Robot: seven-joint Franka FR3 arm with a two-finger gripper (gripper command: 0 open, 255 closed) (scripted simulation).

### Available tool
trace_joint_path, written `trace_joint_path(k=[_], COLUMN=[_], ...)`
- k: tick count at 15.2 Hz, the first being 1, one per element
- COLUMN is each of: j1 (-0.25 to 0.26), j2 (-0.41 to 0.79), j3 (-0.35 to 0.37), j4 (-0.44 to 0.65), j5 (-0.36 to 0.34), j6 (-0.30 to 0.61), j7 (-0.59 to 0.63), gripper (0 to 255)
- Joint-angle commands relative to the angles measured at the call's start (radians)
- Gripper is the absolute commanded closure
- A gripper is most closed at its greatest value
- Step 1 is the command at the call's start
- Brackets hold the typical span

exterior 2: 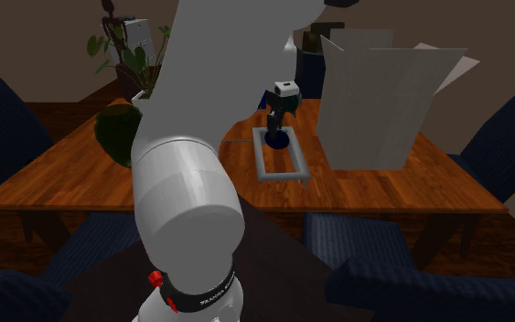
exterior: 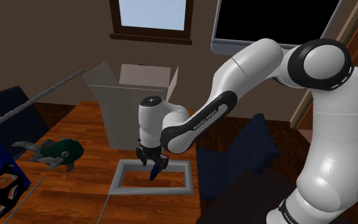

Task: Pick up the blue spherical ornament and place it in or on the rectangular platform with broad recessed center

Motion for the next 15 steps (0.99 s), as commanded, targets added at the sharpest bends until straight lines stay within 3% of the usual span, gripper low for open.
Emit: trace_joint_path(k=[1,4,8,15], j1=[0.000,0.000,-0.075,-0.075], j2=[0.000,0.000,-0.098,-0.098], j3=[0.000,0.000,0.092,0.092], j4=[0.000,0.000,0.011,0.011], j5=[0.000,0.000,0.111,0.111], j6=[0.000,0.000,-0.082,-0.082], j7=[0.000,0.000,-0.071,-0.071], gripper=[0,0,0,0])
